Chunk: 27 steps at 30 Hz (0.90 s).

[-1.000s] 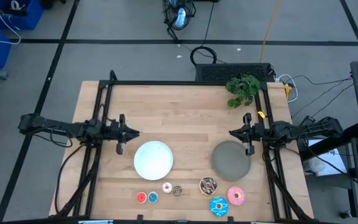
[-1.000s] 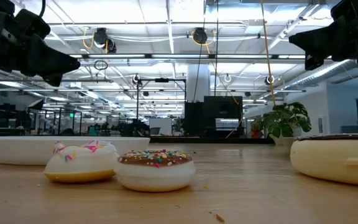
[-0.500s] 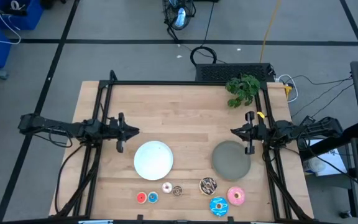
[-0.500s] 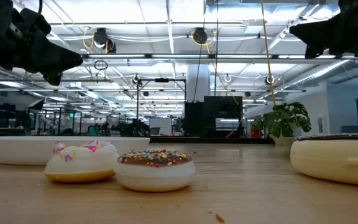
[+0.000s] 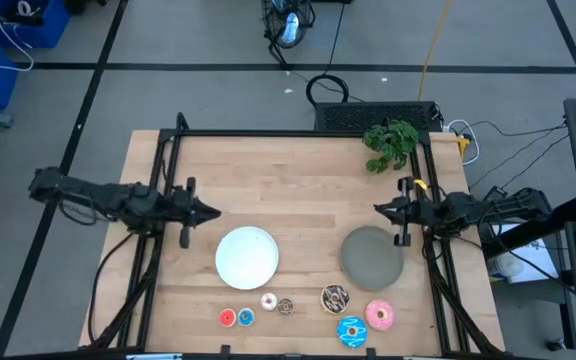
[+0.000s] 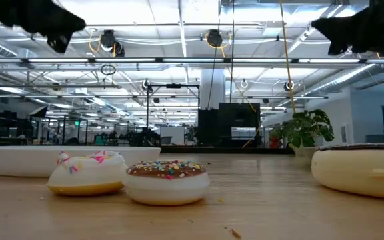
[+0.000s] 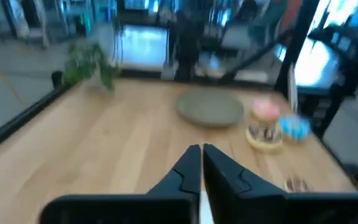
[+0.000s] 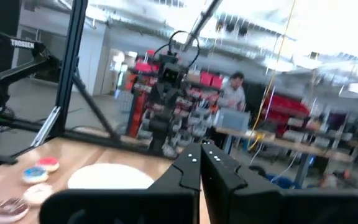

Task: Pick & Place donuts
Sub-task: Put the small red donut on the white plate

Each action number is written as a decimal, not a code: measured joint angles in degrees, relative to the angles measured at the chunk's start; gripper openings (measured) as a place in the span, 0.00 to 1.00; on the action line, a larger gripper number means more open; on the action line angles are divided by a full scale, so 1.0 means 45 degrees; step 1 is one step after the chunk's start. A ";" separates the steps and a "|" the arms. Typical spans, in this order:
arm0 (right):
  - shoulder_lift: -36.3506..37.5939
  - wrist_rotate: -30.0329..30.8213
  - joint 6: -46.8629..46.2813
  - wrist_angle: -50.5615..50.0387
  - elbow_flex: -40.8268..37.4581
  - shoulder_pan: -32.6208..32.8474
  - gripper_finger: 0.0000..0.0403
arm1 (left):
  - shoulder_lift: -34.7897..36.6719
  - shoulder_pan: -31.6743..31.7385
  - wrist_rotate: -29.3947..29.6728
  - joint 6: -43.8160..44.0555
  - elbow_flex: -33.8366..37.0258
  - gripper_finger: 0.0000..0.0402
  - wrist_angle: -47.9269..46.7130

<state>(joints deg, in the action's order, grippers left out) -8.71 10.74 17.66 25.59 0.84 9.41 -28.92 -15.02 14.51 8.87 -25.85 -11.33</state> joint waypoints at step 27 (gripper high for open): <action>-0.0019 0.2189 -0.2927 -0.2431 0.0320 0.0000 0.00 | -1.1811 -0.5916 0.1209 0.9820 -0.9465 0.18 -1.2276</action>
<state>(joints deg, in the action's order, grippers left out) -8.79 20.59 4.48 14.65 2.28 9.41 -82.08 -41.64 19.95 53.06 -68.45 -66.57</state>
